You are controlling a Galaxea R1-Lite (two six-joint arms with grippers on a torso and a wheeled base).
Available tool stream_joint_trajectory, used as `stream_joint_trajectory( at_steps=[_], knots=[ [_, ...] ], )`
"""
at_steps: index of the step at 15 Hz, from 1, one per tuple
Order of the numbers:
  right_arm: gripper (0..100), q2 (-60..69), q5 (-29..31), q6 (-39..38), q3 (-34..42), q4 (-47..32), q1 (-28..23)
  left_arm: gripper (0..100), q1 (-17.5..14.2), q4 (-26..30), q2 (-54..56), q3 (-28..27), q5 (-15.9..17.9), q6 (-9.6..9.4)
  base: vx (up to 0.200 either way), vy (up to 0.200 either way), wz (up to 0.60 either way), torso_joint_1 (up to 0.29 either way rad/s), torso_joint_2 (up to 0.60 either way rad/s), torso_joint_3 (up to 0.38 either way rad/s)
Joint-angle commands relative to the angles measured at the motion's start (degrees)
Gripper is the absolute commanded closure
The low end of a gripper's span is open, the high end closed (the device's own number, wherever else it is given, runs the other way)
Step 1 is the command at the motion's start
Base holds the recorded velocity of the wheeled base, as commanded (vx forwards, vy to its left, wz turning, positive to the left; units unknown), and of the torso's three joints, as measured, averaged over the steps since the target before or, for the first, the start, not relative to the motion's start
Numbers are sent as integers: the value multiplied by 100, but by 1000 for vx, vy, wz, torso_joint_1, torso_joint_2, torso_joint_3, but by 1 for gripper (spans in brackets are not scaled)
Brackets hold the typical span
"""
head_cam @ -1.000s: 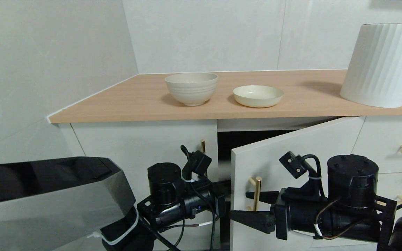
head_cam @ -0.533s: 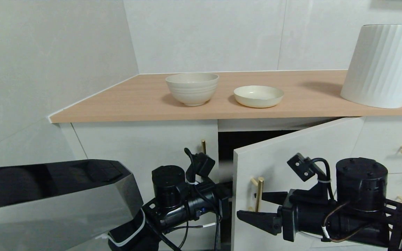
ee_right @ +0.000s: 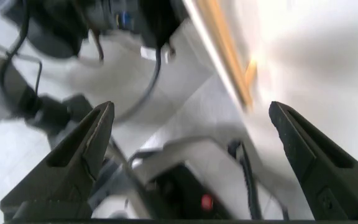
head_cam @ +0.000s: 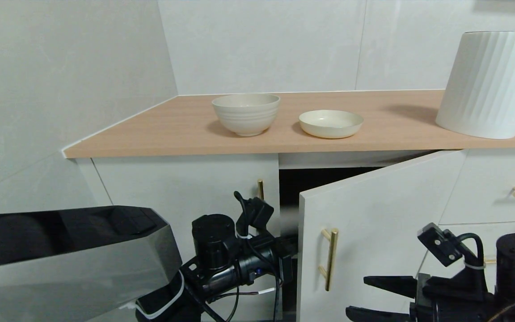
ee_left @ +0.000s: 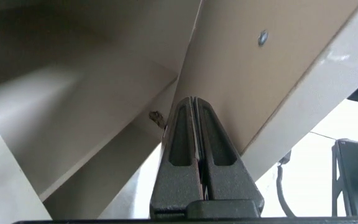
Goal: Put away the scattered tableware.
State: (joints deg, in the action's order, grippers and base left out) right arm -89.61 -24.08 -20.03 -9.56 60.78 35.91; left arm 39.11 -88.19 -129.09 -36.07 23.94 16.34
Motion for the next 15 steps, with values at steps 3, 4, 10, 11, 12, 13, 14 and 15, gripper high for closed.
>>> stream_joint_trajectory(
  at_steps=[3, 4, 10, 11, 12, 13, 14, 15],
  knots=[
    [0, 269, -9, 8, 253, 4, 30, 100, 0, 21, 33, 39, 23, 10, -67, 0, 0, -2, 1, 1],
    [0, 260, -9, 8, 253, 4, 30, 100, 0, 47, 33, 30, 23, 10, -200, 0, 0, -2, 2, -2],
    [0, 269, -18, 17, 253, 4, 39, 100, -8, 900, 33, -638, 40, 28, -133, 0, 0, 0, 2, 2],
    [0, 269, -18, 25, 253, 4, 39, 100, -35, 1357, -108, -1113, 32, 36, 0, 0, 0, 0, 0, 0],
    [0, 269, -9, 17, 261, 4, 39, 100, -52, 1585, -126, -1332, 32, 72, 0, 0, 0, 0, 0, 0],
    [0, 295, -9, 25, 261, 4, 39, 100, -52, 1823, -117, -1526, 32, 133, 0, 0, 0, 0, 0, 0],
    [0, 313, -9, 25, 261, 4, 39, 100, -52, 1910, -99, -1622, 32, 142, 0, 0, 0, 0, 0, 0],
    [0, 330, -9, 17, 261, 4, 30, 100, -52, 1937, -99, -1666, 32, 142, 0, 0, 0, 0, 0, 0]
  ],
)
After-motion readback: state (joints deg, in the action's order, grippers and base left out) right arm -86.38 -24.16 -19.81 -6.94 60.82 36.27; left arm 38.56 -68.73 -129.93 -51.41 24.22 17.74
